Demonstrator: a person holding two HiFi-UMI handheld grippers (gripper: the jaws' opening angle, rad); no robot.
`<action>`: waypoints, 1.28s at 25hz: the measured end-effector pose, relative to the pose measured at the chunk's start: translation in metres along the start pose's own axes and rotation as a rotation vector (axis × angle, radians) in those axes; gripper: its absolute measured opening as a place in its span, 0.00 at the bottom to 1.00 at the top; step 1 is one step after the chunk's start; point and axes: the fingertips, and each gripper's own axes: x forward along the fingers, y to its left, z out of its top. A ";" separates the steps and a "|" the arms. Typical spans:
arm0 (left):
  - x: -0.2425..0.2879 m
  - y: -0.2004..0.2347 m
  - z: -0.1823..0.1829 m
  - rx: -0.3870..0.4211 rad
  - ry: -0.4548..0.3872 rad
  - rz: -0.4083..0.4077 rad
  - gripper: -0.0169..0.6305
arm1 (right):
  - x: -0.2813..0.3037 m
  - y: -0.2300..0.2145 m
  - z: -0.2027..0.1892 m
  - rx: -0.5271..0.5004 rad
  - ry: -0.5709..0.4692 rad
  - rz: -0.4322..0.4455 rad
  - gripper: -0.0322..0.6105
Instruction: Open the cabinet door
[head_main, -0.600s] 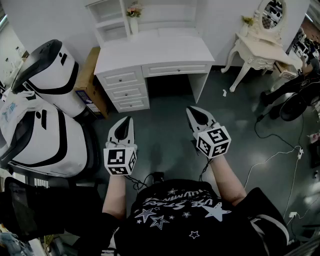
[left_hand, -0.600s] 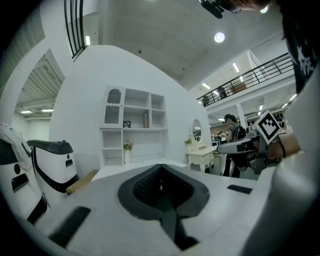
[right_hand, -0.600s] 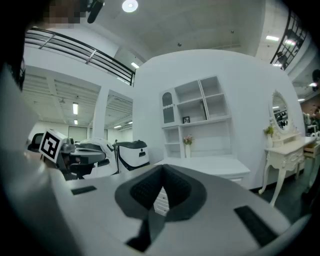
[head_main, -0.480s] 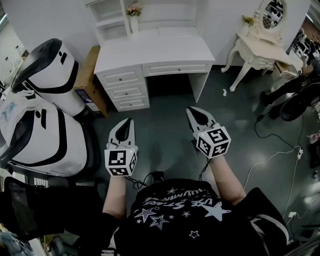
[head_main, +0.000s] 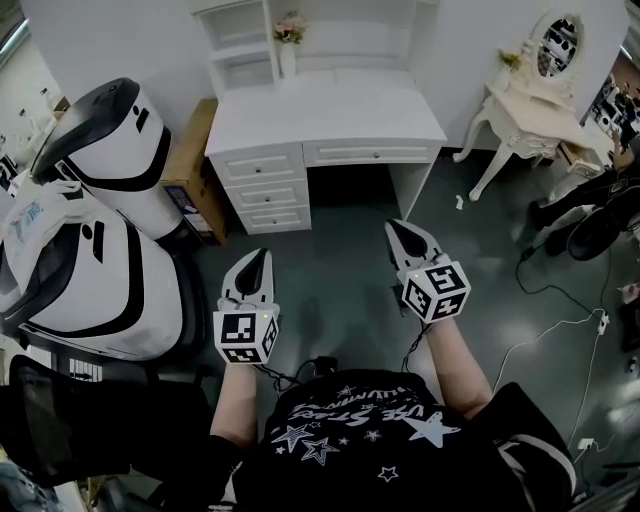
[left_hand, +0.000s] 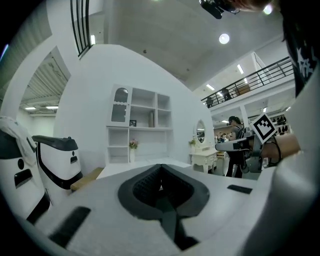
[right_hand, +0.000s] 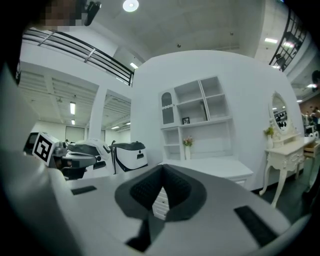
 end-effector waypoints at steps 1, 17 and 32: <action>-0.002 0.004 -0.003 0.000 0.000 -0.004 0.04 | 0.003 0.003 -0.002 0.004 -0.002 -0.007 0.06; 0.016 0.058 0.026 -0.016 -0.139 0.002 0.68 | 0.044 0.004 -0.004 0.031 0.000 -0.029 0.06; 0.170 0.144 0.036 0.049 -0.082 0.084 0.72 | 0.214 -0.092 0.019 0.057 -0.046 0.019 0.06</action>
